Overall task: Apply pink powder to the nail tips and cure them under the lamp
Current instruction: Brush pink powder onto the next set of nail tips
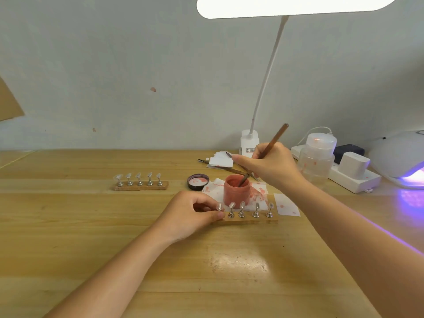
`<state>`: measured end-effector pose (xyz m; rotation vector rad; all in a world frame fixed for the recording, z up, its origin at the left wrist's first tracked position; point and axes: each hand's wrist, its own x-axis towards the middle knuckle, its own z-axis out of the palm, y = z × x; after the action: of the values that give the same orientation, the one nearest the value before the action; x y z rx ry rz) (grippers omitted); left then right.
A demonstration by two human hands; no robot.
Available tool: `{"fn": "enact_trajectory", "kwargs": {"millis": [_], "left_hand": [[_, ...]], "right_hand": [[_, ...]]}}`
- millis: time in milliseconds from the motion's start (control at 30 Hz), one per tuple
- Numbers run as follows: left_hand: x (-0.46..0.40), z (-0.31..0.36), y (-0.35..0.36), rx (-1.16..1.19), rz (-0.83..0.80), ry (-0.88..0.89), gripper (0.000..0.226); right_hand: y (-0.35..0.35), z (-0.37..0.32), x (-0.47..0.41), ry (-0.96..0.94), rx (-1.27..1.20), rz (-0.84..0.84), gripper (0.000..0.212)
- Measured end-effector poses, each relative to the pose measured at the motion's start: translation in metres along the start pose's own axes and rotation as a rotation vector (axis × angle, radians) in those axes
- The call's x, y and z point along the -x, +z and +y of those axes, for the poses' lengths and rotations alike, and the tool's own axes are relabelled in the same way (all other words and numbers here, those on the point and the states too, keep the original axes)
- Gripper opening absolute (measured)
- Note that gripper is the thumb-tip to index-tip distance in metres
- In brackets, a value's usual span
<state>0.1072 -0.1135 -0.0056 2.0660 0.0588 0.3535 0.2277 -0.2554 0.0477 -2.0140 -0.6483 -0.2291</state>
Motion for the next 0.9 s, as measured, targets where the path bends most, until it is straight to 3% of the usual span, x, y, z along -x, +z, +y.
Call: {"fn": "enact_trajectory", "kwargs": {"millis": [367, 633, 900], "left_hand": [[-0.001, -0.002, 0.003, -0.001, 0.052, 0.010, 0.020], [0.000, -0.001, 0.004, -0.008, 0.057, 0.018, 0.019], [0.001, 0.001, 0.004, -0.006, 0.058, 0.023, 0.024]], "right_hand": [[0.013, -0.004, 0.001, -0.088, 0.249, -0.123, 0.047], [-0.004, -0.002, -0.006, -0.016, 0.018, 0.109, 0.047], [-0.015, 0.006, -0.006, 0.089, -0.083, 0.140, 0.047]]}}
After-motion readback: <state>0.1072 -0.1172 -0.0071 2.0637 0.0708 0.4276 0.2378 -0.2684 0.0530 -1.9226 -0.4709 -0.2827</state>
